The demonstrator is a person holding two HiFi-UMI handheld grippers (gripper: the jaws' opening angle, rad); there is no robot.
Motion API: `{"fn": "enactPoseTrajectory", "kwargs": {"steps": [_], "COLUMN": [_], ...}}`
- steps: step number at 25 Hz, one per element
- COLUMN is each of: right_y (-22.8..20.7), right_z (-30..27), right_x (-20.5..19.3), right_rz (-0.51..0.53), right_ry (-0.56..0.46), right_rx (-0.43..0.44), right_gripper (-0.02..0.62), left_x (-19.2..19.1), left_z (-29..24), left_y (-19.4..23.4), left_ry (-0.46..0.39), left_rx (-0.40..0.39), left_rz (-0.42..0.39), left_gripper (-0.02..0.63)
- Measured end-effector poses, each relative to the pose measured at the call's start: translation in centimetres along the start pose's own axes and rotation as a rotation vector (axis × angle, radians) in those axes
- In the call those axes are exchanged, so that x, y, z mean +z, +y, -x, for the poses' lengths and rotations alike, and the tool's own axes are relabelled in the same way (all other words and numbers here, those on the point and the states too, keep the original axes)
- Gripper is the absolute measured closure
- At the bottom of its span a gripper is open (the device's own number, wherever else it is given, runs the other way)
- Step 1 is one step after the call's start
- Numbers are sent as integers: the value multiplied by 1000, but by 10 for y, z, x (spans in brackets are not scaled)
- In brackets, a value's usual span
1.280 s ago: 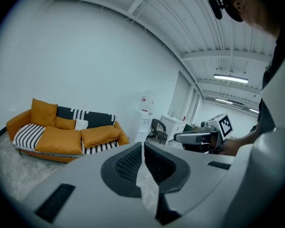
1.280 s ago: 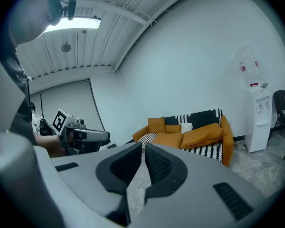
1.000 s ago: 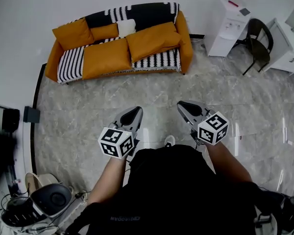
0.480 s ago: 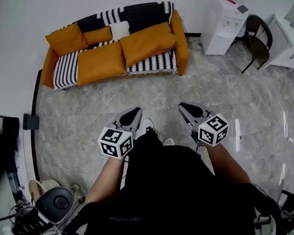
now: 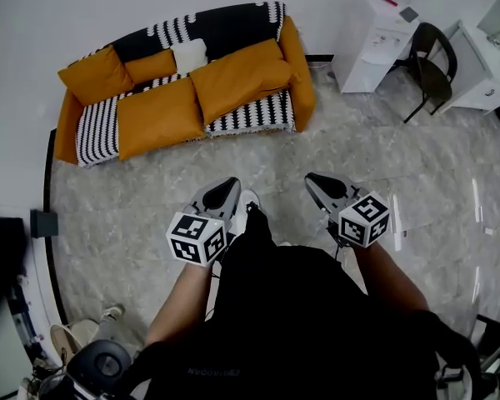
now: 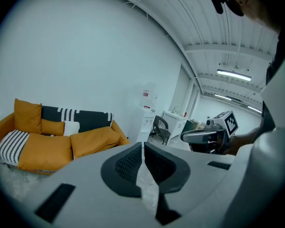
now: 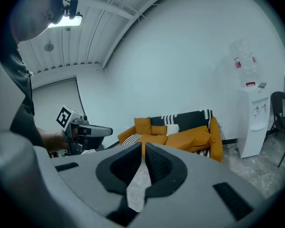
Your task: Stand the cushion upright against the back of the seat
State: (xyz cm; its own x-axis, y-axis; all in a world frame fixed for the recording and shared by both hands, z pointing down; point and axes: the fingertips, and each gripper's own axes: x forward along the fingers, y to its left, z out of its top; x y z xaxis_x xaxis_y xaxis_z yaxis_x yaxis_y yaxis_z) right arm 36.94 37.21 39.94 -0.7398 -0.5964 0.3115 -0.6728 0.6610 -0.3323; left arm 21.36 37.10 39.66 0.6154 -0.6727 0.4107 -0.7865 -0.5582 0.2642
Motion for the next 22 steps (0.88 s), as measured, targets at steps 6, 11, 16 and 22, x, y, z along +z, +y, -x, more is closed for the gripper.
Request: {"fn": "enactPoseTrajectory", "kwargs": {"steps": [6,11,16,22], "right_y": [-28,-47,-60,-76], "right_z": [-53,-99,-138,-185], "right_x": [27,61,96,114], "right_rz": [10,18,35,33], "right_ry": [29,41,40,42], "right_rx": [-8,-25,-49,-83], "right_gripper": [557,557,557,557], "left_x": [16,57,91,99], "left_z": [-25,-44,-58,-77], "left_y": [58,110,155,210], "left_ry": [9,-22,-47,-40], "left_rx": [18,25,16,5], "left_rz": [38,43,23,39], "left_gripper": [577,577,577,577]}}
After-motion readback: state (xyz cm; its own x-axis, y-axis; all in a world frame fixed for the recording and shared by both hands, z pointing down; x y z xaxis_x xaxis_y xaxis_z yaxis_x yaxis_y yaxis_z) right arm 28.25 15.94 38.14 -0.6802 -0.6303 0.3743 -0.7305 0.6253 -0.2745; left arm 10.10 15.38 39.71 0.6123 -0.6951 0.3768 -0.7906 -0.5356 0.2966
